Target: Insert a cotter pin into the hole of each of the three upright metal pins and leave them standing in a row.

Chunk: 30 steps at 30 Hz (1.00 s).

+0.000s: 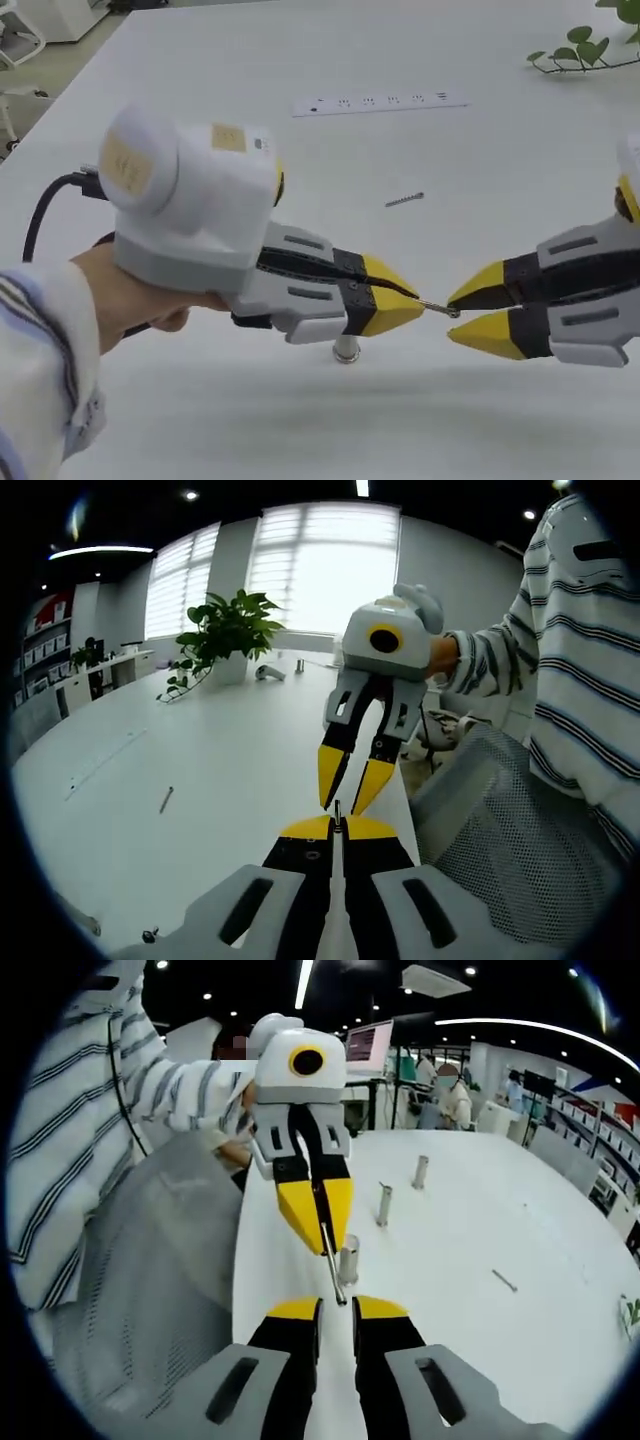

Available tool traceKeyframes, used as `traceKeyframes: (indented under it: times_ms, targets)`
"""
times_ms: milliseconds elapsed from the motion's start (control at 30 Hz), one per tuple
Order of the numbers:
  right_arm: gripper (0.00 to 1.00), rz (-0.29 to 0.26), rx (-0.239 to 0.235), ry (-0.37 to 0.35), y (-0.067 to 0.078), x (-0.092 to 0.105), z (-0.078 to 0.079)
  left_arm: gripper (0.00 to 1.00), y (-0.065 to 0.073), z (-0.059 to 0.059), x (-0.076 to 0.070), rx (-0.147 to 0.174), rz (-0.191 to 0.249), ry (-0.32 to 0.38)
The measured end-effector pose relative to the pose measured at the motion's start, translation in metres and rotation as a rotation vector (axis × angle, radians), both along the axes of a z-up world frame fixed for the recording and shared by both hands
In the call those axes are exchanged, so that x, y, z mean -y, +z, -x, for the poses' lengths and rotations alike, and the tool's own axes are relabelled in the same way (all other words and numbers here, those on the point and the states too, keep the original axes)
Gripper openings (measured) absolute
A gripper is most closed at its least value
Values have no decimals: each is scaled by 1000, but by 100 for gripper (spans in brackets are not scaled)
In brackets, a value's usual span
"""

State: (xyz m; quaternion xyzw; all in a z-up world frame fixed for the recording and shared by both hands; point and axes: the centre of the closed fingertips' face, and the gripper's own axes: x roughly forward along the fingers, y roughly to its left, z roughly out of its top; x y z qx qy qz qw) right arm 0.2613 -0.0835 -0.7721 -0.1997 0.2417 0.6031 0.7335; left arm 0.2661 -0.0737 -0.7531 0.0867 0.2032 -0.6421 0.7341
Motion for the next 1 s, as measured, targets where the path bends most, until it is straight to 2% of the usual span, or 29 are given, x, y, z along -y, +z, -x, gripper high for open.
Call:
traceKeyframes:
  times_ms: [67, 167, 433, 800, 867, 1000]
  targets:
    - [12, 6, 4, 7, 0, -2, 1, 0, 0, 0, 0, 2, 3, -3]
    - [12, 4, -3, 15, -1, -4, 3, 0, 0, -1, 0, -26, 20, 7]
    - [9, 4, -12, 10, -4, -4, 2, 0, -3, 5, 0, -17, 8, -21]
    - [6, 2, -57, 5, -9, -4, 8, 0, -4, 7, 1, -31, 11, -26]
    - [6, 1, -66, 7, -9, -4, 10, 0, -5, 8, 1, -39, 9, -29]
    - [6, 3, -68, 14, -8, -2, 12, 0, -9, 10, 0, -35, -9, -39]
